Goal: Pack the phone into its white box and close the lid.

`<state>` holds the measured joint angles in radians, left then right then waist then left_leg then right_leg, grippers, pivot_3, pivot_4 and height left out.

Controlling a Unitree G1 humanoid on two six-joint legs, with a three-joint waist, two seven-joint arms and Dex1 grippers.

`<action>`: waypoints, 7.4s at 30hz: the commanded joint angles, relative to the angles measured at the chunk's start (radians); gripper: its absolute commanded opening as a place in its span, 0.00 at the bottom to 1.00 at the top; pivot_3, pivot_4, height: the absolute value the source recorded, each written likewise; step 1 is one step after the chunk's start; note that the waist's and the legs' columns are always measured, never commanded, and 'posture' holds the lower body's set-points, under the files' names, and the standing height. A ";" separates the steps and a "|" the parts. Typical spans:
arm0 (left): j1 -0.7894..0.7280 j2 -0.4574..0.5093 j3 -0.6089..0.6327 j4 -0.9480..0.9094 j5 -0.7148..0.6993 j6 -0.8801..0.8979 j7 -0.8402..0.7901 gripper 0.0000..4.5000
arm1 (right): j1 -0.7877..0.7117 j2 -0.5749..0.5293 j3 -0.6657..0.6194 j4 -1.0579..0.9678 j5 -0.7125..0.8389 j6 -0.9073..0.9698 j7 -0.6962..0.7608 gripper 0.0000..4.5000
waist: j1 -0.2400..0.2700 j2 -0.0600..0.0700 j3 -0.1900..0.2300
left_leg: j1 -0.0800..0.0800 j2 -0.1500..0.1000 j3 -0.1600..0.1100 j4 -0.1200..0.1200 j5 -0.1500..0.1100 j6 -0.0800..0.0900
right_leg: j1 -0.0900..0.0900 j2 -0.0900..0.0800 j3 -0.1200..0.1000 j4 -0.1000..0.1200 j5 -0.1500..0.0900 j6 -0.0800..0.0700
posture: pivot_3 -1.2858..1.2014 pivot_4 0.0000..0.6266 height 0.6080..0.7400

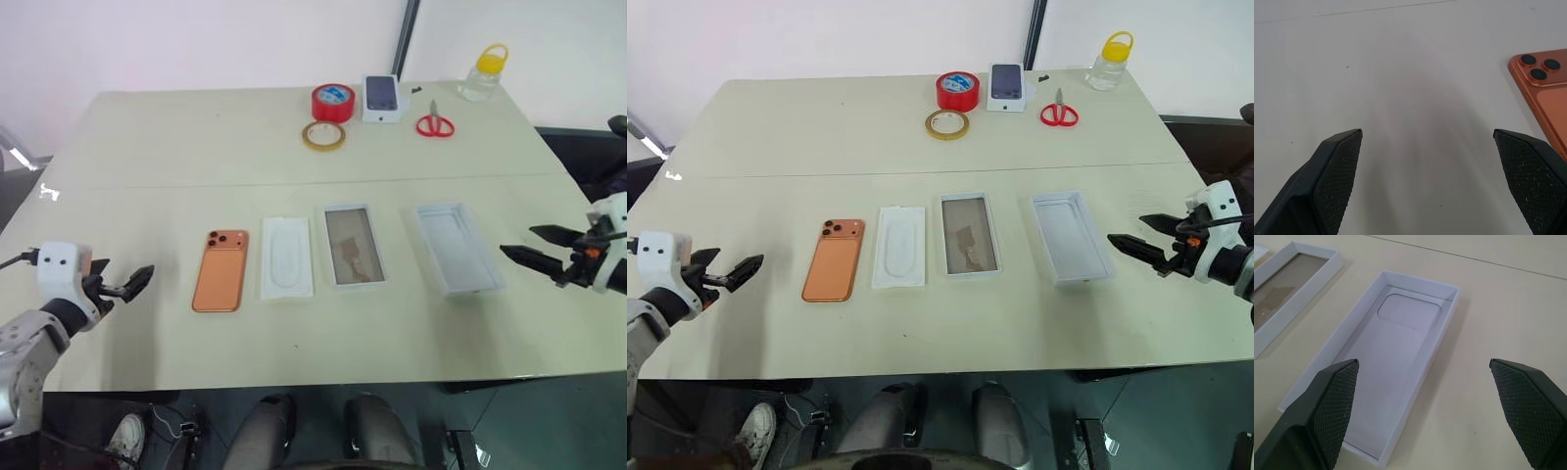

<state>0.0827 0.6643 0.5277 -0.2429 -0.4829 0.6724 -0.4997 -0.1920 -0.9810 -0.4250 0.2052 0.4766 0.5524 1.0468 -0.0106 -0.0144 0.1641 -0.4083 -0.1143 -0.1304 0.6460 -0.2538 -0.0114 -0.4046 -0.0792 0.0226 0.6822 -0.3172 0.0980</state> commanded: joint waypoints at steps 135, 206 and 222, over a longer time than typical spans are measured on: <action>-0.609 -0.785 -0.050 -0.188 -0.216 0.898 0.624 0.51 | -0.270 0.288 0.665 -0.500 -0.377 -0.145 -0.033 0.62 | 0.022 -0.006 0.001 | 0.000 -0.001 -0.001 0.002 0.004 -0.008 | 0.000 0.001 -0.001 0.000 0.000 0.001 | 0.52 0.24 1.00; 0.003 0.054 -0.295 -0.289 -0.123 0.011 -0.280 0.97 | -0.557 0.645 0.925 -0.281 -0.605 0.142 -0.196 0.01 | -0.007 -0.004 0.002 | 0.000 0.001 -0.001 -0.004 0.005 -0.010 | -0.004 0.003 0.000 0.000 0.002 -0.002 | 0.52 0.24 1.00; -0.113 -0.025 -0.088 -0.163 -0.268 0.271 0.024 0.98 | -0.584 0.754 0.904 -0.246 -0.583 0.160 -0.288 0.00 | -0.008 -0.004 0.002 | 0.000 0.001 -0.001 -0.004 0.005 -0.010 | -0.004 0.003 0.000 0.000 0.002 -0.002 | 0.52 0.24 1.00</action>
<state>0.0005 0.6420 0.3585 -0.4269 -0.7116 0.8786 -0.5617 -0.7380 -0.2599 0.5113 -0.0408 -0.1134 0.7148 0.7981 -0.0191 -0.0183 0.1663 -0.4084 -0.1126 -0.1324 0.6426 -0.2484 -0.0217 -0.4089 -0.0759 0.0222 0.6832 -0.3155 0.0958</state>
